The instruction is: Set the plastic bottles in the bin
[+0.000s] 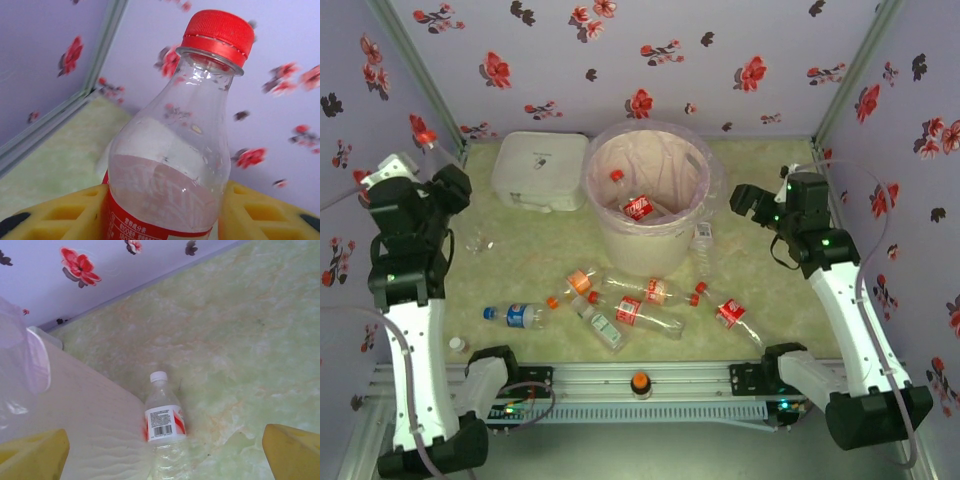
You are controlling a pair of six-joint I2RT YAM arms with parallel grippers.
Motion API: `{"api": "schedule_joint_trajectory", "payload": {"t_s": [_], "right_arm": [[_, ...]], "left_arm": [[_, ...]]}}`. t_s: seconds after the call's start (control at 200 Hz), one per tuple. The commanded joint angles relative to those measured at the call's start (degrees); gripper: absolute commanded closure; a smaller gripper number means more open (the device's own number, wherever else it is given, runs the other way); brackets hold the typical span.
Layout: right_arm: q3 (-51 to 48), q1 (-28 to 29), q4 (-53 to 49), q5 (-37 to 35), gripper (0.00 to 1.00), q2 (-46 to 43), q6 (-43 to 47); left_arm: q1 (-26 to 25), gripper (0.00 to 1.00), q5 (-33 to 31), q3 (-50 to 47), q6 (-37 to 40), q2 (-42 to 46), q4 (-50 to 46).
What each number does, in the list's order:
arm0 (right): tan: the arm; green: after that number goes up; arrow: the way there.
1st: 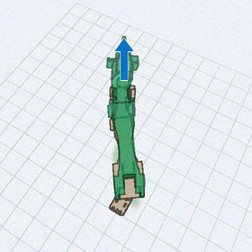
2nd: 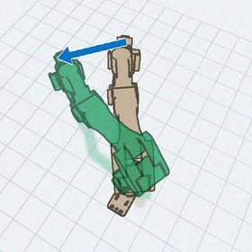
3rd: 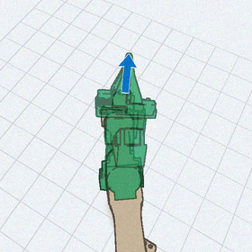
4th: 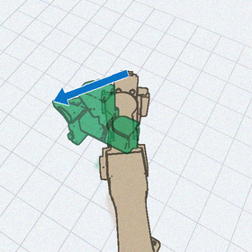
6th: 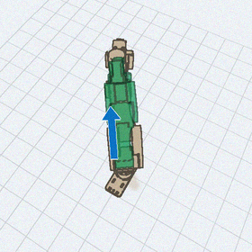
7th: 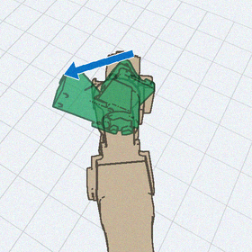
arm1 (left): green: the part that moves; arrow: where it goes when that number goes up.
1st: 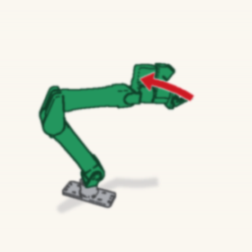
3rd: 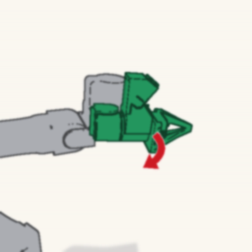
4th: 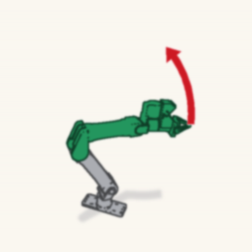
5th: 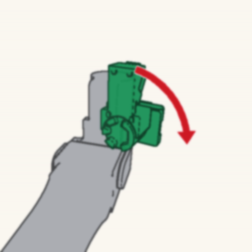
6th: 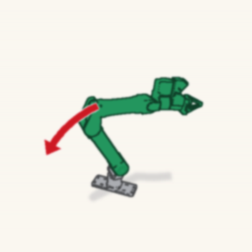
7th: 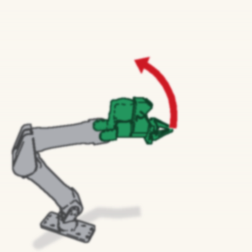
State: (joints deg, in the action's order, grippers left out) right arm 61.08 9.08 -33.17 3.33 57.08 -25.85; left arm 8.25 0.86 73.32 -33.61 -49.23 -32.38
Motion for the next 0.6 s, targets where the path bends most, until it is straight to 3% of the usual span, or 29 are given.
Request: {"api": "schedule_joint_trajectory", "payload": {"t_s": [0.0,0.165,0.285,0.595], "right_arm": [[-0.7,-0.4,1.9,-4.8,0.00,-1.7,-2.0],[-2.1,-0.4,0.5,-8.5,0.00,-2.7,-2.8],[-4.2,-0.6,1.4,-12.1,0.00,-3.9,-6.2],[-6.3,-1.0,3.5,-11.9,0.01,-5.3,-7.7]], "left_arm": [[-0.4,1.00,6.3,3.4,-7.2,-1.3,7.4],[-4.2,1.00,12.0,8.0,-11.1,-6.3,16.8],[-12.1,1.00,11.6,10.4,-9.8,-11.8,23.3],[-32.5,1.00,7.9,19.2,-2.2,-23.9,28.9]]}}
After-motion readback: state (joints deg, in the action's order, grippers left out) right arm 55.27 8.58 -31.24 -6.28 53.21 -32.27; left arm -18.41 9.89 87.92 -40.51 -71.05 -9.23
